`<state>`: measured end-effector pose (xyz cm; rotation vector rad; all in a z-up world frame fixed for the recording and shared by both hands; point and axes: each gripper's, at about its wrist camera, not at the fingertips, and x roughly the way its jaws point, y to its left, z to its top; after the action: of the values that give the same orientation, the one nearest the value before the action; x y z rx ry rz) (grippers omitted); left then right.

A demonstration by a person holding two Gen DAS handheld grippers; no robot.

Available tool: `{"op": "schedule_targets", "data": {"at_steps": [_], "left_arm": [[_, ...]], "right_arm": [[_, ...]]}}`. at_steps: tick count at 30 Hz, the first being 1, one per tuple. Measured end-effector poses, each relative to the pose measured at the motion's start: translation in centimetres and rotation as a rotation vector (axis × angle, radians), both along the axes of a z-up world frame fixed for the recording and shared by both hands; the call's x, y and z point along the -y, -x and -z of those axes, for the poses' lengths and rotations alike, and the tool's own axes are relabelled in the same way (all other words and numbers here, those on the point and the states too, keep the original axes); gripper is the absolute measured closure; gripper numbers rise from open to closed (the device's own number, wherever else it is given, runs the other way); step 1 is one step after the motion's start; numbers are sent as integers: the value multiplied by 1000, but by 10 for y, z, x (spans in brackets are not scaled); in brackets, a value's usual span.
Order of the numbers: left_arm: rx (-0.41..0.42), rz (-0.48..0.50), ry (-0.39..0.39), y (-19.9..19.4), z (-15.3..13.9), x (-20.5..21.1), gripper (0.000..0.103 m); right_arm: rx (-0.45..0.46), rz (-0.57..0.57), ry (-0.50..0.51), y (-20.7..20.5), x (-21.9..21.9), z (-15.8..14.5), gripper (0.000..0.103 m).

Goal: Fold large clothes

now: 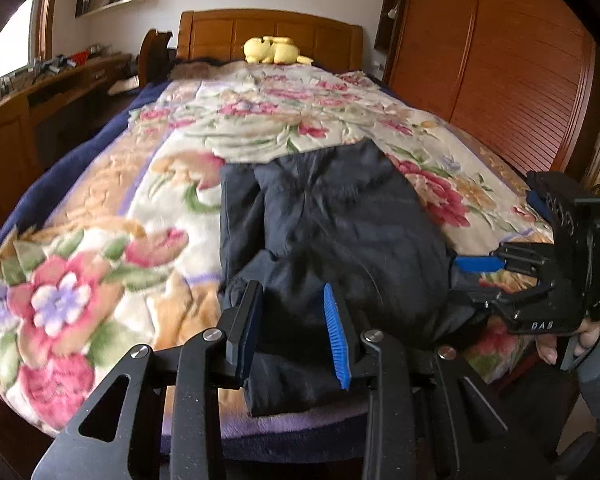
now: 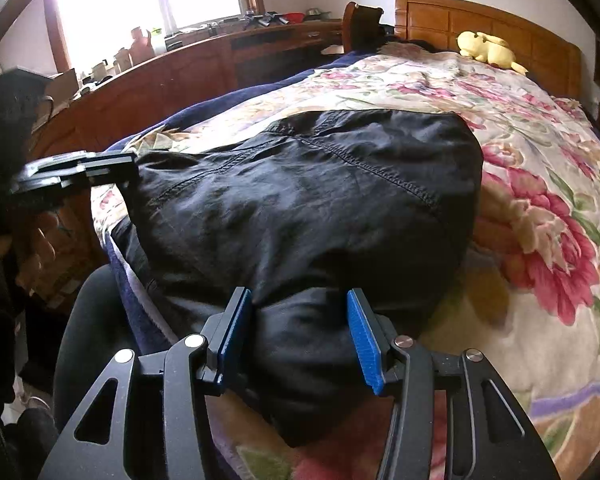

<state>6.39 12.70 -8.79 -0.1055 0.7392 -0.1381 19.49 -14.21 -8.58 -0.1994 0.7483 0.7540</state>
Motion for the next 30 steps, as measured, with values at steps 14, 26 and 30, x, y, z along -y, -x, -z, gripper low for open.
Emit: {"op": "schedule_targets", "data": {"at_steps": [14,26,30], "left_arm": [[50,6,-19,15,8,2,101],[18,-72,5,32,22,-21,101],[9,-76,39,33,17,-23,100]], "right_arm": [[26,12,22,6,11,-14,47],[22,17,33,-2,8,-12,47],[-57,42,-28,-14,14,2,47]]}}
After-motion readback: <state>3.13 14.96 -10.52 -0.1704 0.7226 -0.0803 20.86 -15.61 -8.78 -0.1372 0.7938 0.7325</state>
